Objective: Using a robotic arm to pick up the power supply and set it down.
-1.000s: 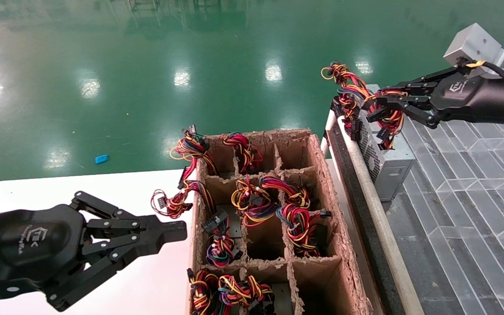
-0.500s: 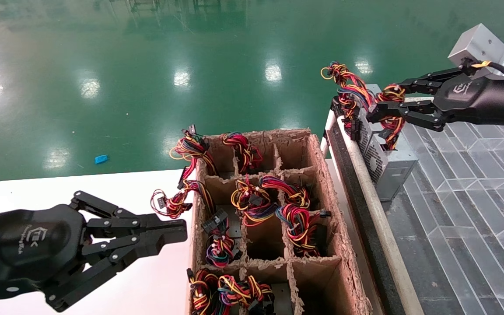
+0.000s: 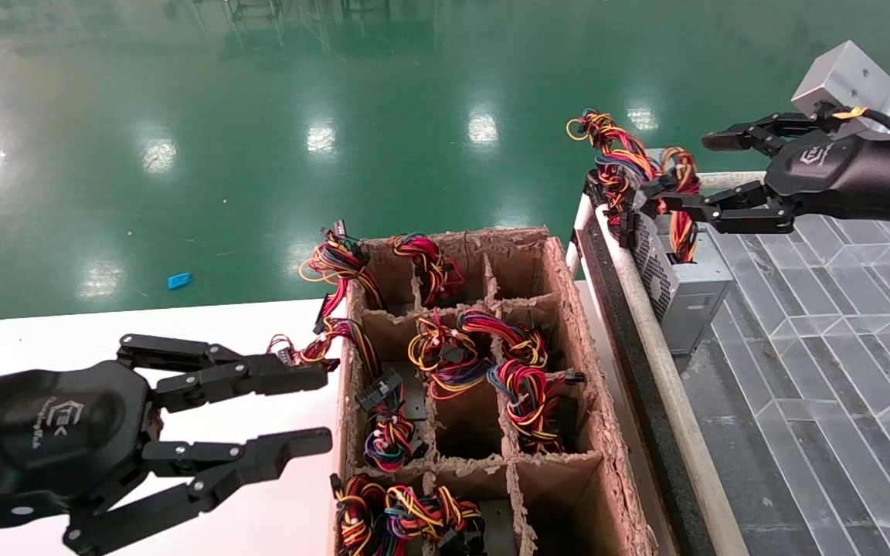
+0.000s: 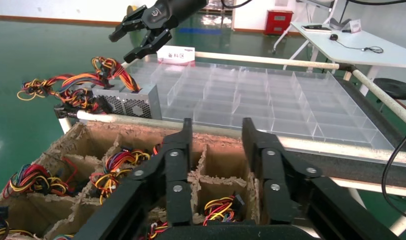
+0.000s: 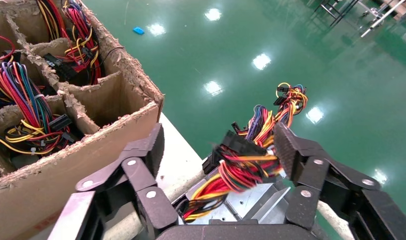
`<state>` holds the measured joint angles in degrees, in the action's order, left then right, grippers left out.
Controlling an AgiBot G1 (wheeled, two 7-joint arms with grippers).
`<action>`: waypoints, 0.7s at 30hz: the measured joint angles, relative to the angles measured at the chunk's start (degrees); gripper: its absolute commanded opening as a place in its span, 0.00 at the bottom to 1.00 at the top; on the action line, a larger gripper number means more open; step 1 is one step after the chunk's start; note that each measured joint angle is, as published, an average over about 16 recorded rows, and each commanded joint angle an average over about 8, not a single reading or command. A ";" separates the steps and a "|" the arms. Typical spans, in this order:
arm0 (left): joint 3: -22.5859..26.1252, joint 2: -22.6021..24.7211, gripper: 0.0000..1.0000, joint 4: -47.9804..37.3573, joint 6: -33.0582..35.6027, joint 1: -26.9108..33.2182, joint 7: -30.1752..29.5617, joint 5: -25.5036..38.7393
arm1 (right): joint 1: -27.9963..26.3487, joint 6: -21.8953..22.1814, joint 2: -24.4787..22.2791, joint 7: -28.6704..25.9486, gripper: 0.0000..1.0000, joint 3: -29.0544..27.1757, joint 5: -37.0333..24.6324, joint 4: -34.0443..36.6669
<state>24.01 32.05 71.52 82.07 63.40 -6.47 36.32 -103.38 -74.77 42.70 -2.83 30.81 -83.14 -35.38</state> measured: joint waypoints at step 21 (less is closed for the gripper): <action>0.00 -0.01 1.00 -0.02 -0.01 0.00 0.01 0.00 | 6.16 -2.37 -0.71 -0.54 1.00 -3.12 8.03 -4.87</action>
<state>24.01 32.04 71.50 82.06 63.39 -6.46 36.32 -97.22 -77.14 41.99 -3.37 27.70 -75.11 -40.26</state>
